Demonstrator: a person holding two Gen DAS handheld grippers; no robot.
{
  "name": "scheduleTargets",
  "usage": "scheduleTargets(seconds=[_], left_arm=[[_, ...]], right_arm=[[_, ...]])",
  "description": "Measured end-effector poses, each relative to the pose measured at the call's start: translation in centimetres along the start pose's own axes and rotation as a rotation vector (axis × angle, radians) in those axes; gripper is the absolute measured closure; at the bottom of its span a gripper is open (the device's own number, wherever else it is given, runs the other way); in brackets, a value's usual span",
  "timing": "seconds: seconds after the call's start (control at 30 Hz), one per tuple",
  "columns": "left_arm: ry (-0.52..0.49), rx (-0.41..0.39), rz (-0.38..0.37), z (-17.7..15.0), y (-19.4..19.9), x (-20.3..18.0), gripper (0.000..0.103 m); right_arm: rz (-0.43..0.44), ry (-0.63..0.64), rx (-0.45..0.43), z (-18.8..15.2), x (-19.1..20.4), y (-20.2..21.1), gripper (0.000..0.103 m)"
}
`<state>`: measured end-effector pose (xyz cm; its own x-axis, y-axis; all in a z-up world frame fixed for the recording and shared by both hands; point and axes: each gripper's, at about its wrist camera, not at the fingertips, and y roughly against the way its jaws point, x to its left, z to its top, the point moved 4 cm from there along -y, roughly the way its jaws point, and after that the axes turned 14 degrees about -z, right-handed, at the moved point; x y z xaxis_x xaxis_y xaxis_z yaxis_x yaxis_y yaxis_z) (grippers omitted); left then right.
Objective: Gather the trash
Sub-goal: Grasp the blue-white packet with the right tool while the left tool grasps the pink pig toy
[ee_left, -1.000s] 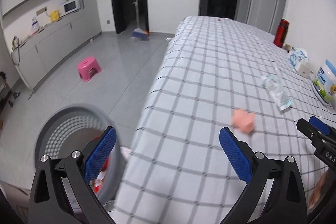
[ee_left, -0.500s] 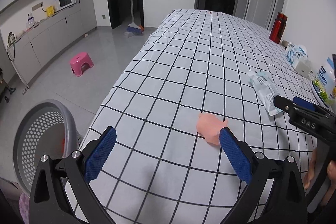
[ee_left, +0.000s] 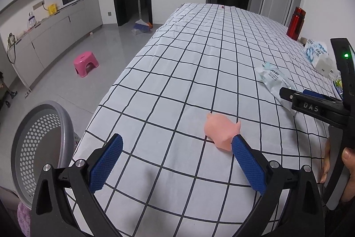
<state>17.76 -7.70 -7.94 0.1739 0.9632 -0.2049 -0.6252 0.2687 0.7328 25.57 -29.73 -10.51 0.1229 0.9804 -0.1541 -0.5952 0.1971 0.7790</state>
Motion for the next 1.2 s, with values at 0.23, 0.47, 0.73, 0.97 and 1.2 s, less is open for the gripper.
scheduleTargets(seconds=[0.23,0.47,0.73,0.97,1.2], left_arm=[[0.007,-0.006,-0.005,0.2,0.0,0.0,0.006],[0.011,-0.008,-0.004,0.2,0.1,-0.1,0.006],[0.018,0.003,-0.018,0.2,-0.1,-0.2,0.006],[0.022,0.022,-0.038,0.0,-0.7,-0.8,0.006],[0.025,0.034,-0.045,0.0,-1.3,-1.5,0.006]], right_arm=[[0.048,0.08,-0.017,1.2,-0.4,0.7,0.03],[0.104,0.171,0.011,2.5,1.8,-1.2,0.03],[0.104,0.129,0.043,1.7,2.3,-2.8,0.042],[0.142,0.013,0.034,0.4,0.5,-1.1,0.053],[0.137,-0.122,-0.026,-2.4,-2.5,2.9,0.053]])
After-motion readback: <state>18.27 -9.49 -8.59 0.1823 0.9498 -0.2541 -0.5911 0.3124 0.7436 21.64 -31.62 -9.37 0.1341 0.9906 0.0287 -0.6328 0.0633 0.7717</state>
